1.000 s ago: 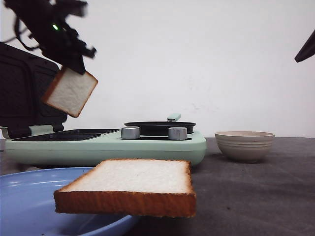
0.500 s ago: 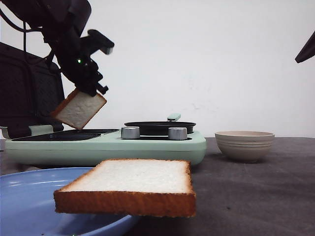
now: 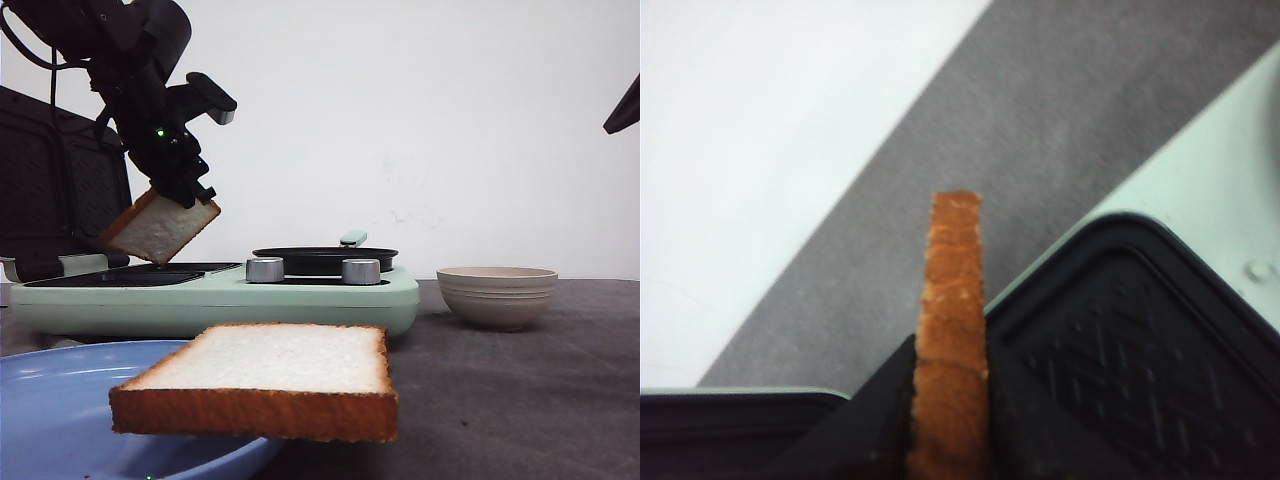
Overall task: Make breakfast with bread and shrimp
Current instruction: 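Lower the bread into the farther sandwich-maker tray and open left gripper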
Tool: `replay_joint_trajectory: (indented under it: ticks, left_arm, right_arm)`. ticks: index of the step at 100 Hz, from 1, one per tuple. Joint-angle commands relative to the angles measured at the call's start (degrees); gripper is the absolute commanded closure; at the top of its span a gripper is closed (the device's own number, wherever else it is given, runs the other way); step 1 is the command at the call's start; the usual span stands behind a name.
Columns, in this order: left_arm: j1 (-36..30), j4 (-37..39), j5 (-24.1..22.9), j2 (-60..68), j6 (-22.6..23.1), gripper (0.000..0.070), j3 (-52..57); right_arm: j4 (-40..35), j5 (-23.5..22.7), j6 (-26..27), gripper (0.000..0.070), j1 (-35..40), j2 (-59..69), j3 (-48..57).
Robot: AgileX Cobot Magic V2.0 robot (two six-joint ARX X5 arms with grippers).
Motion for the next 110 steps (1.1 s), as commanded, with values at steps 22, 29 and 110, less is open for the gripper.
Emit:
replay_joint_trajectory:
  ticks: [22, 29, 110]
  left_arm:
    - [-0.09, -0.81, -0.17, 1.16, 0.00, 0.0659, 1.62]
    - [-0.04, -1.75, -0.07, 1.16, -0.15, 0.0623, 1.62]
    - [-0.46, -2.69, 5.16, 1.16, -8.44, 0.0101, 1.62]
  right_arm:
    - [0.31, 0.00, -1.20, 0.0358, 0.24, 0.24, 0.96]
    - [0.13, 0.02, -1.22, 0.0358, 0.24, 0.24, 0.96]
    - [-0.11, 0.28, -1.31, 0.0358, 0.24, 0.24, 0.96]
